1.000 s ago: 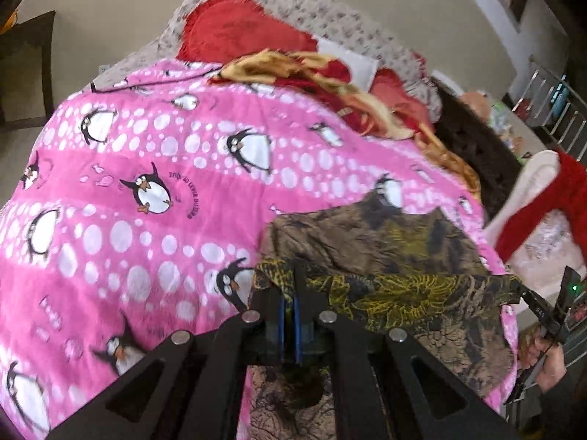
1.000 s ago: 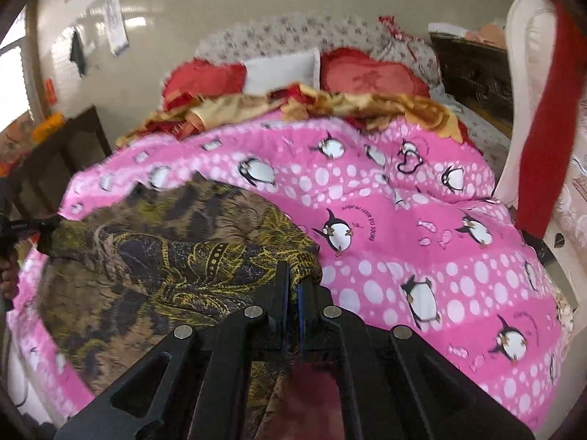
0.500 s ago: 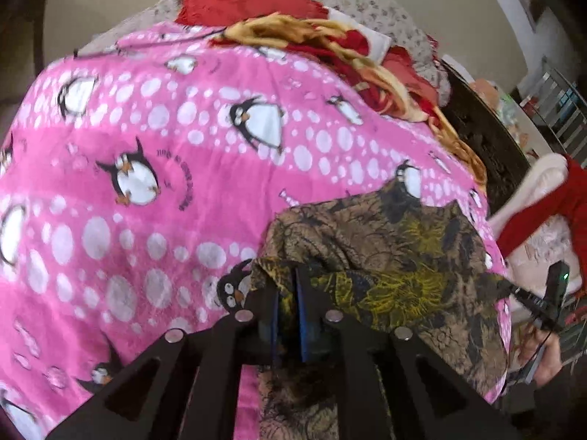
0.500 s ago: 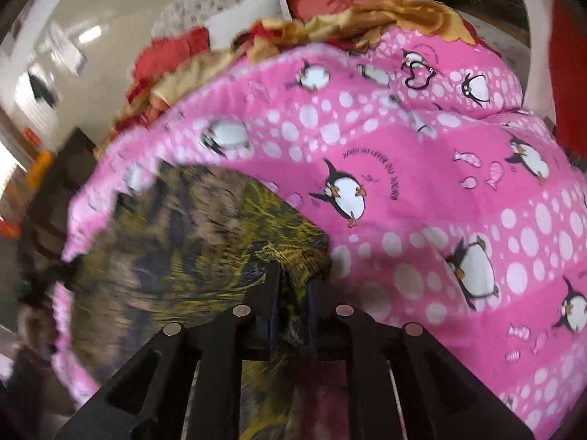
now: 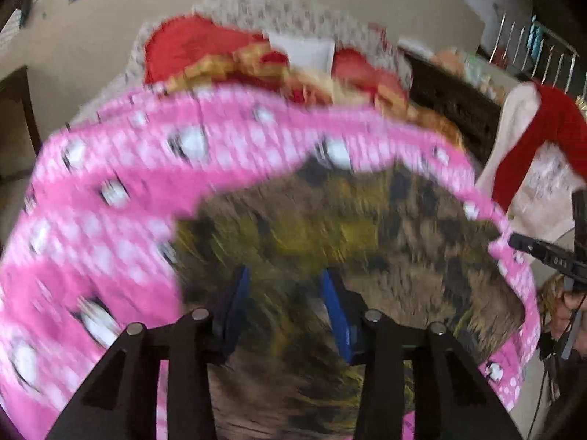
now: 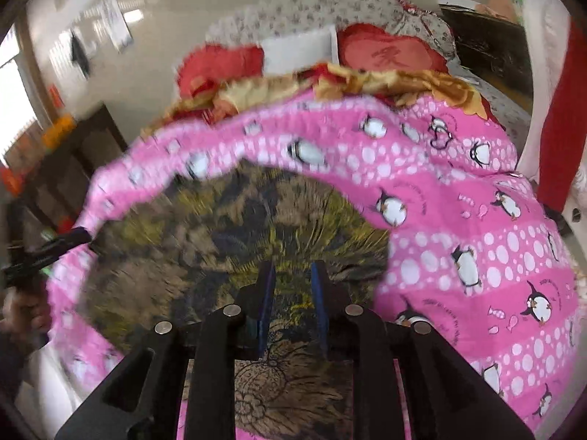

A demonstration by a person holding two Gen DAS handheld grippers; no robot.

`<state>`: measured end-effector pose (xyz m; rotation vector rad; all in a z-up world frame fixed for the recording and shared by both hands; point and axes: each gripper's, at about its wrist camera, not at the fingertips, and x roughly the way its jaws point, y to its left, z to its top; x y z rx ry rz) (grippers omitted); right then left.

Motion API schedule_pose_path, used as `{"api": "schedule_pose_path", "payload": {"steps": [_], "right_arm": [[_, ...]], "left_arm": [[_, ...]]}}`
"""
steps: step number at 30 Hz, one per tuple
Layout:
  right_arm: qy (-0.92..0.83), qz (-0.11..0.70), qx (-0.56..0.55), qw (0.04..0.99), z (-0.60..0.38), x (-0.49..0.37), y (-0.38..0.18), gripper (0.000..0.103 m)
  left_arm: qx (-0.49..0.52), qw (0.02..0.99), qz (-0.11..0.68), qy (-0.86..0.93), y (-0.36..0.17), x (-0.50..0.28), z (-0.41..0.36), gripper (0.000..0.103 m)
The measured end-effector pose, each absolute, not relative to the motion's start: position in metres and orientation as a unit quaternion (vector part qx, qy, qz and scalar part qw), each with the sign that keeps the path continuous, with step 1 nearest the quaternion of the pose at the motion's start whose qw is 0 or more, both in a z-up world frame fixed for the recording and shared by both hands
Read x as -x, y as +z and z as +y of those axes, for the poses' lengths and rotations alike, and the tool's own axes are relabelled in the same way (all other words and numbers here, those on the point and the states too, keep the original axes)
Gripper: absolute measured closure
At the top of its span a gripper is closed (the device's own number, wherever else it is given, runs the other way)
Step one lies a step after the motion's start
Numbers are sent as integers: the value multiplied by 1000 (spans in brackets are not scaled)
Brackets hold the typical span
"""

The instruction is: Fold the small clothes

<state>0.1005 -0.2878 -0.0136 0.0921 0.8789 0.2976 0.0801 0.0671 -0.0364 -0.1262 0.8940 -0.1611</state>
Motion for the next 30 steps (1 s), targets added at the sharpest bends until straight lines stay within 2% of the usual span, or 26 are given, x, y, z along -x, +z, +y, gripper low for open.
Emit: {"api": "schedule_pose_path", "payload": {"steps": [3, 7, 13, 15, 19, 22, 24, 30], "right_arm": [[127, 455, -22, 881, -262, -112, -38, 83], [124, 502, 0, 856, -249, -128, -74, 83], [116, 482, -50, 867, -258, -182, -68, 83], [99, 453, -56, 884, -264, -202, -52, 83], [97, 395, -85, 909, -283, -212, -17, 83], [86, 375, -82, 919, -289, -199, -8, 83], [82, 370, -79, 922, -284, -191, -7, 83], [36, 392, -49, 918, -249, -194, -37, 83]], "left_arm": [[51, 869, 489, -54, -75, -88, 53, 65], [59, 865, 496, -41, -71, -104, 51, 64], [75, 875, 478, -6, -54, -182, 78, 66], [71, 883, 464, 32, -41, -207, 94, 65], [95, 895, 432, 58, -15, -214, 120, 64], [99, 906, 407, 52, -7, -201, 115, 57], [96, 909, 403, 42, -14, -197, 101, 51], [74, 901, 420, 79, -60, -211, 83, 49]]}}
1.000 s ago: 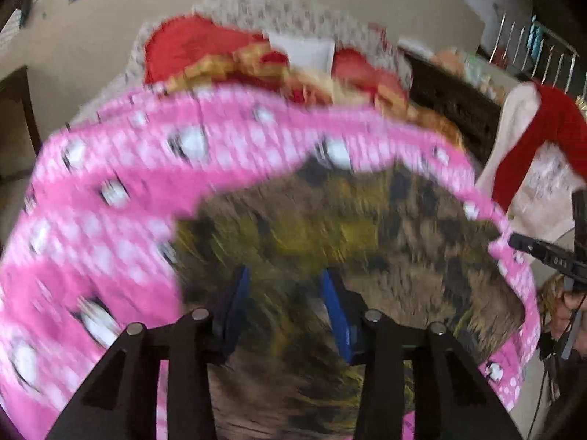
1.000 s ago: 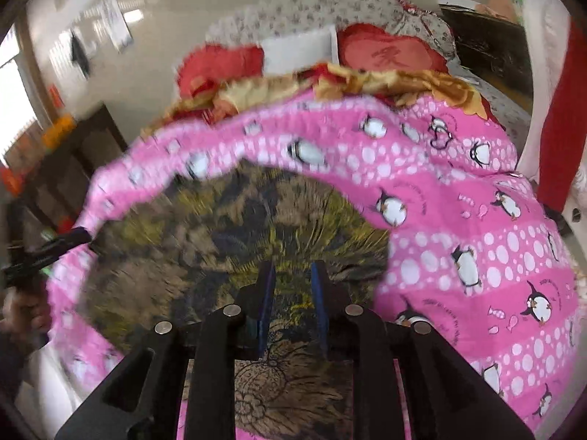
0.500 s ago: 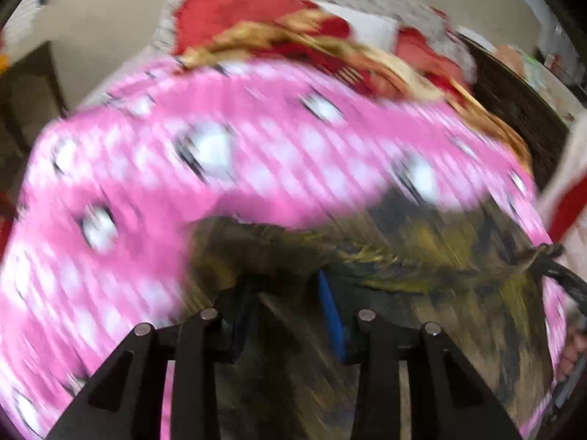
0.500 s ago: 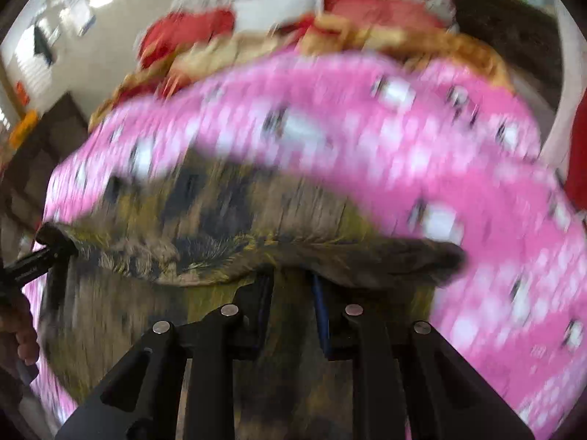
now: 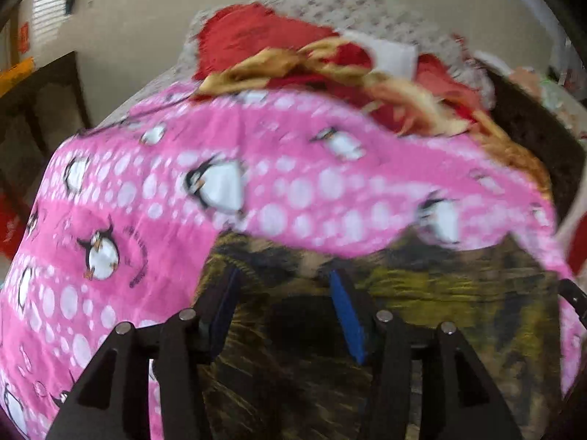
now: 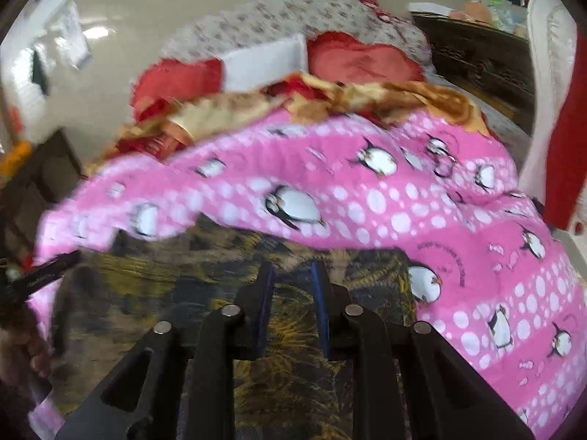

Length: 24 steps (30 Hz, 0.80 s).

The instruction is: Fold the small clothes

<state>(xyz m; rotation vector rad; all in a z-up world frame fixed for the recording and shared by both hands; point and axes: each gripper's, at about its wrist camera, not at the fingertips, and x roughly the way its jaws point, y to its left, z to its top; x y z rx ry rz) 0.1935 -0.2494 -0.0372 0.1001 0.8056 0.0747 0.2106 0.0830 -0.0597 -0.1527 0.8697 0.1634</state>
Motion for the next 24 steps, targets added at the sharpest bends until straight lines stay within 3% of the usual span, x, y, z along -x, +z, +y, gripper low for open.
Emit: {"api": "schedule_pose_path", "payload": {"steps": [2, 5, 11, 15, 20, 24], "right_arm": [[-3, 409, -42, 911, -252, -206, -61, 83], [-1, 397, -73, 915, -267, -209, -84, 75], [9, 403, -92, 910, -276, -217, -87, 68], [4, 416, -73, 906, -272, -206, -65, 67], [72, 372, -27, 925, -229, -148, -25, 67], [96, 401, -28, 911, -194, -117, -42, 67]], "left_arm": [[90, 897, 425, 88, -77, -211, 96, 45], [131, 898, 414, 70, -80, -206, 108, 45], [121, 896, 422, 64, -81, -209, 106, 38], [99, 901, 417, 70, -55, -198, 100, 43], [74, 916, 395, -14, -25, -142, 46, 40], [49, 898, 434, -55, -53, -117, -8, 36]]}}
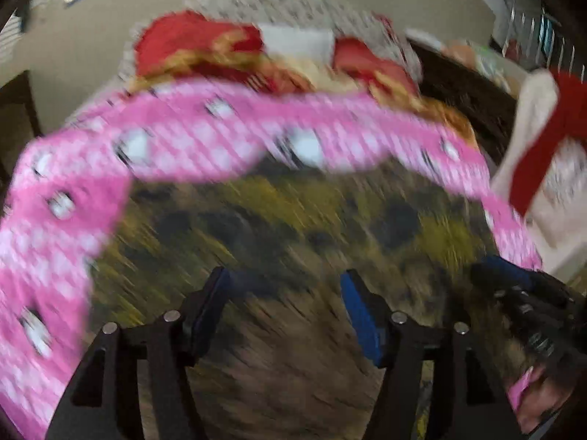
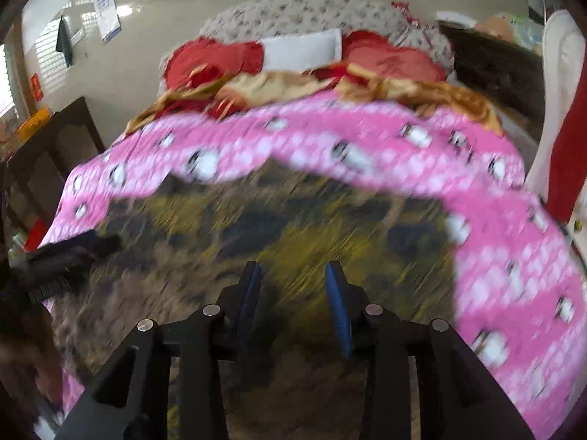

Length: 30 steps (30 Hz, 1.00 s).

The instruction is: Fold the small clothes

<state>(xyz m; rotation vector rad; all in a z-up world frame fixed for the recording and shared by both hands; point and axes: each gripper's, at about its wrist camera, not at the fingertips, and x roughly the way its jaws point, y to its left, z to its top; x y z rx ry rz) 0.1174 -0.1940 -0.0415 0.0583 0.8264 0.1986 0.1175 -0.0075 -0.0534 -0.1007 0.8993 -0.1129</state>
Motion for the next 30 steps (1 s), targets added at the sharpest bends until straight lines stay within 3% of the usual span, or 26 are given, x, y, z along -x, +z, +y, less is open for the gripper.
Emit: {"api": "schedule_pose_path", "payload": {"steps": [2, 3, 8, 12, 13, 21, 23, 24, 25, 30], "right_arm": [[84, 426, -15, 900, -184, -115, -66, 66], [79, 443, -9, 893, -182, -115, -82, 65], [91, 402, -1, 911, -183, -103, -90, 60], [125, 402, 4, 907, -176, -103, -91, 32], [128, 401, 9, 907, -173, -102, -90, 31], [139, 394, -6, 909, -177, -101, -93, 30], [134, 399, -4, 907, -177, -101, -89, 35], [118, 400, 5, 909, -178, -98, -83, 47], [101, 397, 12, 912, -180, -92, -75, 50], [92, 401, 3, 911, -190, -60, -66, 49]], "left_arm": [[31, 886, 462, -38, -79, -120, -19, 31], [-3, 904, 427, -31, -82, -112, -28, 25], [-4, 908, 419, -27, -86, -108, -28, 15], [10, 905, 423, -51, -88, -107, -25, 5], [10, 904, 424, -51, -88, -108, -24, 4], [4, 895, 444, -49, -88, -115, -30, 1], [17, 892, 449, -52, -77, -107, -25, 4], [26, 893, 445, -55, -72, -100, -22, 4], [33, 898, 434, -56, -64, -87, -18, 4], [27, 904, 426, -6, -67, -33, 7, 4]]}}
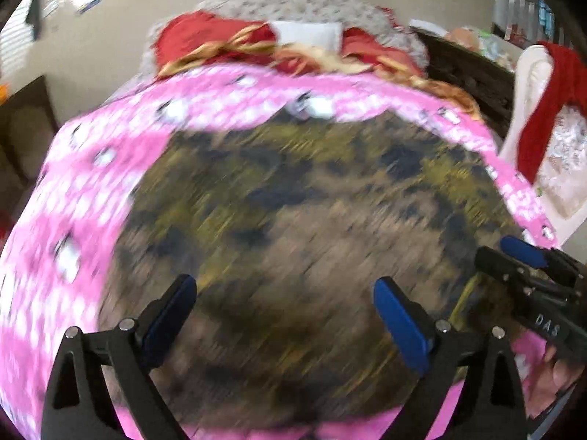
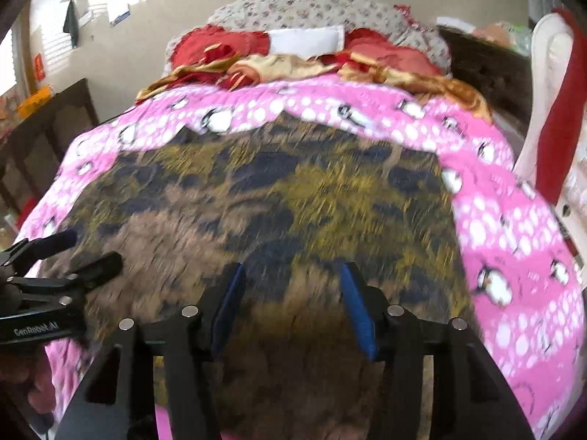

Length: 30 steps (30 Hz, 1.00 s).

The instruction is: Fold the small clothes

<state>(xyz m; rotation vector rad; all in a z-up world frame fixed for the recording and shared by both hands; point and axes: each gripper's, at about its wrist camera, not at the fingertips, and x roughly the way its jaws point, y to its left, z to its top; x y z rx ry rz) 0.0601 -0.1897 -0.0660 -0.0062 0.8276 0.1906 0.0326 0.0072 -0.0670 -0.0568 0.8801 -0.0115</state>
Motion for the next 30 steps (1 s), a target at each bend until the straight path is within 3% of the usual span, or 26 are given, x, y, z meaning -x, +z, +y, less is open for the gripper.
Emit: {"api": "schedule_pose_path", "payload": {"steps": [5, 13, 22, 30], "right_arm": [[86, 415, 33, 905, -185, -57, -89, 42], [92, 395, 22, 914, -189, -52, -93, 38], [91, 393, 26, 915, -187, -52, -93, 37], [91, 392, 28, 915, -187, -51, -92, 37]], "left_arm": [[22, 900, 434, -9, -85, -21, 15, 1], [146, 901, 397, -99, -51, 41, 54, 2], [401, 806, 414, -133, -94, 47, 109, 5], [535, 740, 392, -112, -102, 16, 153, 5]]}}
